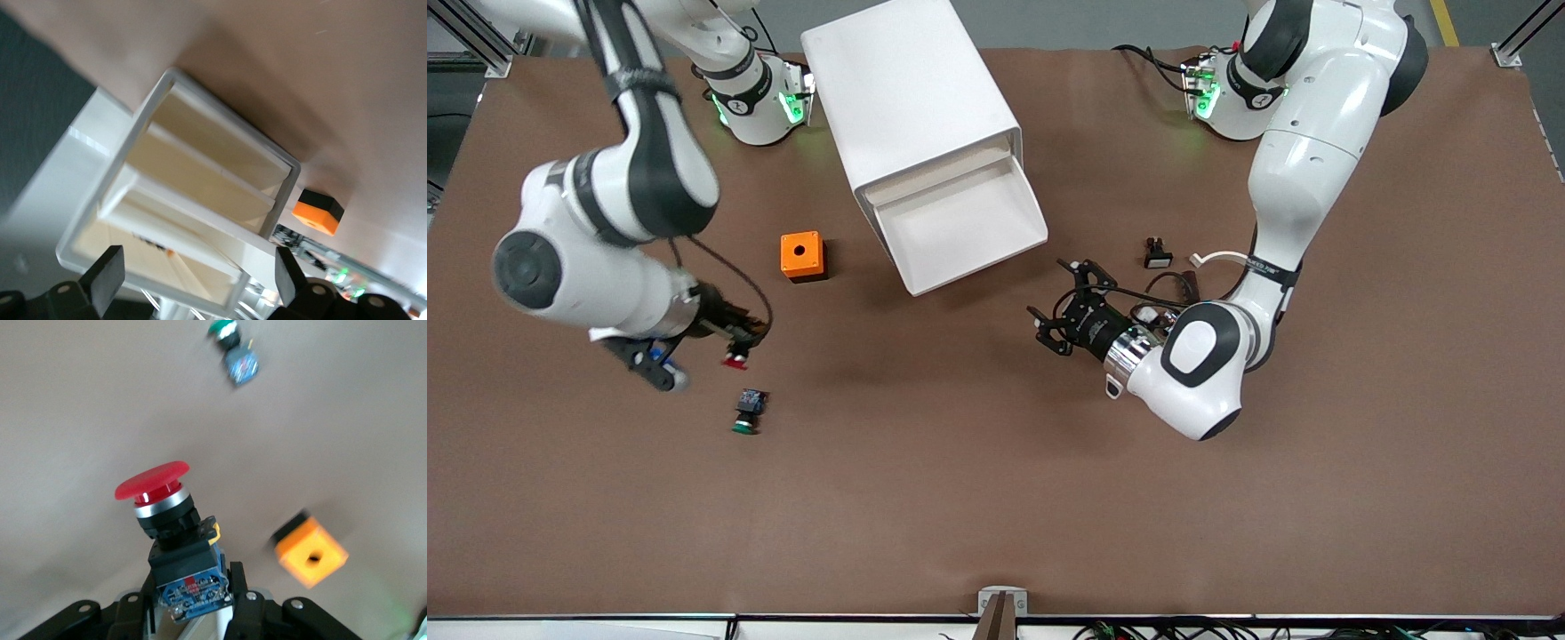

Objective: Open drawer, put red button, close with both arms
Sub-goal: 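Carry the red button with the right gripper over the open drawer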

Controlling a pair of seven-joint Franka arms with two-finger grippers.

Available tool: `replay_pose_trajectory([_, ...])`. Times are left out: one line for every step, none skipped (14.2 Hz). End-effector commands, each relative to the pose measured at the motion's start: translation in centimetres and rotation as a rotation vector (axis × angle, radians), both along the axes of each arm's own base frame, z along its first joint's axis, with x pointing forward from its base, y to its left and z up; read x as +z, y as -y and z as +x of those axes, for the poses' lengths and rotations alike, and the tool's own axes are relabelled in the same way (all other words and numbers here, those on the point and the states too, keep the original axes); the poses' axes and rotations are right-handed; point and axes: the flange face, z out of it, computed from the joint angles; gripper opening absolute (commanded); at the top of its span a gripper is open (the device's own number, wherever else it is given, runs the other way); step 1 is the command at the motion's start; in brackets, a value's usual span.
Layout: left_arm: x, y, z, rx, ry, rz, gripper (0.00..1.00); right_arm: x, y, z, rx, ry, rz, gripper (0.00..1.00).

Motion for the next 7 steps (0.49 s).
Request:
replay_pose_trajectory([2.7,-1.7,0.8,-0.124,0.226,-0.123,0.99,2.3,-7.6,-4.3,-0.143,-0.021,-0.004,0.00])
replay_pose_trajectory([4.0,-2.6,1.4,-0.162,0.308,-0.162,0.99,2.4,-10.2,-5.5,-0.198,-0.027,-0.015,0.00])
replay_pose_trajectory([5.3,-3.5,1.8,-0.207,0.395,-0.201,0.99,2.5,-12.8,-6.7,-0.252,-0.025,-0.024,0.00])
replay_pose_trajectory([6.2,-4.3,2.3,-0.235,0.464,-0.232,0.99,2.5,-14.8,-7.6,-0.326,-0.024,-0.033,0.00])
replay_pose_trajectory([7.5,-5.6,3.1,-0.250,0.536,-0.255,0.99,2.2,-16.2,-8.3,-0.398,-0.026,-0.042,0.00])
replay_pose_trajectory([9.0,-6.9,3.7,-0.266,0.597,-0.264,0.99,1.2,-17.7,-9.5,-0.448,-0.029,-0.051,0.00])
replay_pose_trajectory([10.7,-8.0,4.2,-0.290,0.657,-0.263,0.99,0.1,-19.2,-10.7,-0.479,-0.028,-0.056,0.00])
